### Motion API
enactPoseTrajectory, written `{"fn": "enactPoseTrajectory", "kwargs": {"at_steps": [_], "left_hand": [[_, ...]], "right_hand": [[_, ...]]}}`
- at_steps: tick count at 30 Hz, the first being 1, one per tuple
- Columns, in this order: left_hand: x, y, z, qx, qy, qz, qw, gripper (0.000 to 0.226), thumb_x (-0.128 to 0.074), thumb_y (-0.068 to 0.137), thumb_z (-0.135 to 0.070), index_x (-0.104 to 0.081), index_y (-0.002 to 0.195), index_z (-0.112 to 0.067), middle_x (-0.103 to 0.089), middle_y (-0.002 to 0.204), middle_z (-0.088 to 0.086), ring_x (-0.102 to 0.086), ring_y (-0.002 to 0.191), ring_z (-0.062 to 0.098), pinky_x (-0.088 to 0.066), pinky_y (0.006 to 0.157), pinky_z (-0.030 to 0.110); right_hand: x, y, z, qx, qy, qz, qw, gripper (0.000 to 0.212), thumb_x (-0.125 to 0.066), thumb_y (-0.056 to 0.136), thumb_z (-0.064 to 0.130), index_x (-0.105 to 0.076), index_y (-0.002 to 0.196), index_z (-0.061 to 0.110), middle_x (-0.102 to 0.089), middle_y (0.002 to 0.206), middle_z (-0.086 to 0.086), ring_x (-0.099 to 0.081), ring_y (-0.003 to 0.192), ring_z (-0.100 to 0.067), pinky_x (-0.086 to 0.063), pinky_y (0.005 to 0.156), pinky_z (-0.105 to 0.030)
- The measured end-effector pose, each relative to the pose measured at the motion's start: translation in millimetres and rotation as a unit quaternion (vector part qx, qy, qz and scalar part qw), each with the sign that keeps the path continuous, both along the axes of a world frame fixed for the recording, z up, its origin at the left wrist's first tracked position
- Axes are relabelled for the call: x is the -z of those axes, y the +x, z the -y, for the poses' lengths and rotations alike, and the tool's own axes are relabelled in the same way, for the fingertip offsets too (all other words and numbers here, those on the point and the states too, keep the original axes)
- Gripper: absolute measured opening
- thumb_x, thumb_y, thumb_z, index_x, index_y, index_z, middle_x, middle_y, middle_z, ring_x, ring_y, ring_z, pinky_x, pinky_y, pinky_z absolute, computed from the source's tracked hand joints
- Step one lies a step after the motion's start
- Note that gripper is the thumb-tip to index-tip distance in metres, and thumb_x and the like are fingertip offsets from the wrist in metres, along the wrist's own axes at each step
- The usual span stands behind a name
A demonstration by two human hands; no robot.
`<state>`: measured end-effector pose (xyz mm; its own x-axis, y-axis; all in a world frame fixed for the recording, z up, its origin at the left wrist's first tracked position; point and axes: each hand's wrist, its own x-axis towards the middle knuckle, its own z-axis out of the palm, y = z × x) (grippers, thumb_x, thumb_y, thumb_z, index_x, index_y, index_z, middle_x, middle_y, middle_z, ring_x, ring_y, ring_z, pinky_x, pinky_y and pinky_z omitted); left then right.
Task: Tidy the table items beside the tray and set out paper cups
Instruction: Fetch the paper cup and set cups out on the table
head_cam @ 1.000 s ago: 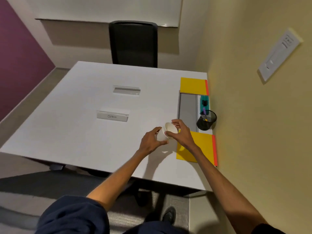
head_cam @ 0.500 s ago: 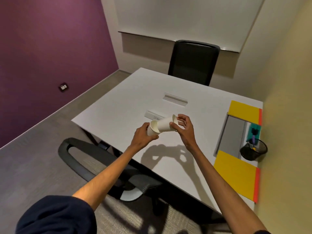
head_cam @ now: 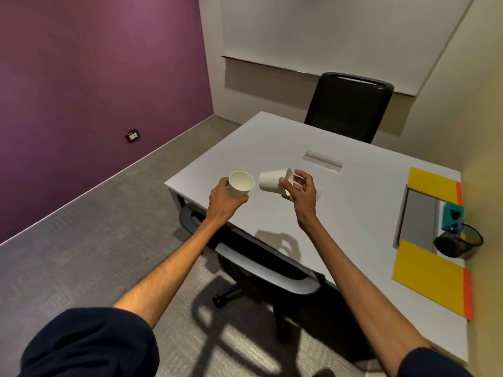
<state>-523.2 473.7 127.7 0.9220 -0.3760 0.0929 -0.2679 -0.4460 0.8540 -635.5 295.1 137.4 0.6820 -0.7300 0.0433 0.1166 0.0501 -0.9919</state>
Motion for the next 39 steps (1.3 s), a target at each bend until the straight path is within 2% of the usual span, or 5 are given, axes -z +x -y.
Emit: {"fn": "enactPoseTrajectory", "kwargs": {"at_steps": [13, 17, 27, 35, 39], "left_hand": [[-9, 56, -130, -0.056, -0.061, 0.053, 0.995, 0.065, -0.083, 0.069, -0.030, -0.049, 0.123, -0.017, -0.059, 0.107, -0.004, -0.058, 0.097, 0.014, -0.048, 0.074, 0.028], [-3, 94, -151, -0.080, -0.035, 0.061, 0.994, 0.066, -0.081, 0.068, -0.036, -0.047, 0.121, -0.017, -0.058, 0.112, 0.001, -0.056, 0.100, 0.019, -0.051, 0.077, 0.035], [36, 211, -129, -0.072, -0.009, 0.020, 0.997, 0.068, -0.082, 0.066, -0.041, -0.047, 0.119, -0.016, -0.057, 0.113, 0.005, -0.056, 0.103, 0.024, -0.054, 0.081, 0.045], [62, 295, -105, -0.043, 0.017, -0.011, 0.999, 0.073, -0.084, 0.061, -0.044, -0.051, 0.122, -0.021, -0.062, 0.114, 0.003, -0.060, 0.102, 0.023, -0.055, 0.080, 0.046], [75, 331, -95, -0.023, 0.025, -0.022, 0.999, 0.072, -0.084, 0.060, -0.046, -0.052, 0.120, -0.022, -0.062, 0.112, 0.001, -0.060, 0.101, 0.022, -0.055, 0.079, 0.046]], "right_hand": [[-4, 103, -122, -0.035, 0.012, -0.020, 0.999, 0.050, -0.072, 0.084, 0.031, -0.051, 0.126, 0.015, -0.056, 0.126, -0.006, -0.056, 0.105, -0.016, -0.050, 0.093, -0.041], [2, 143, -137, -0.048, 0.013, -0.022, 0.999, 0.049, -0.070, 0.086, 0.032, -0.050, 0.128, 0.015, -0.055, 0.128, -0.006, -0.054, 0.110, -0.018, -0.049, 0.095, -0.040], [59, 247, -126, -0.037, 0.036, -0.067, 0.996, 0.050, -0.070, 0.083, 0.038, -0.051, 0.124, 0.017, -0.056, 0.125, -0.004, -0.054, 0.112, -0.017, -0.048, 0.096, -0.042], [70, 318, -99, -0.006, 0.013, -0.103, 0.995, 0.054, -0.076, 0.081, 0.029, -0.049, 0.126, 0.017, -0.056, 0.120, -0.001, -0.056, 0.102, -0.012, -0.047, 0.083, -0.025], [84, 350, -88, -0.005, -0.021, -0.132, 0.991, 0.062, -0.080, 0.077, 0.028, -0.048, 0.129, 0.022, -0.055, 0.127, 0.001, -0.054, 0.112, -0.017, -0.048, 0.092, -0.031]]}}
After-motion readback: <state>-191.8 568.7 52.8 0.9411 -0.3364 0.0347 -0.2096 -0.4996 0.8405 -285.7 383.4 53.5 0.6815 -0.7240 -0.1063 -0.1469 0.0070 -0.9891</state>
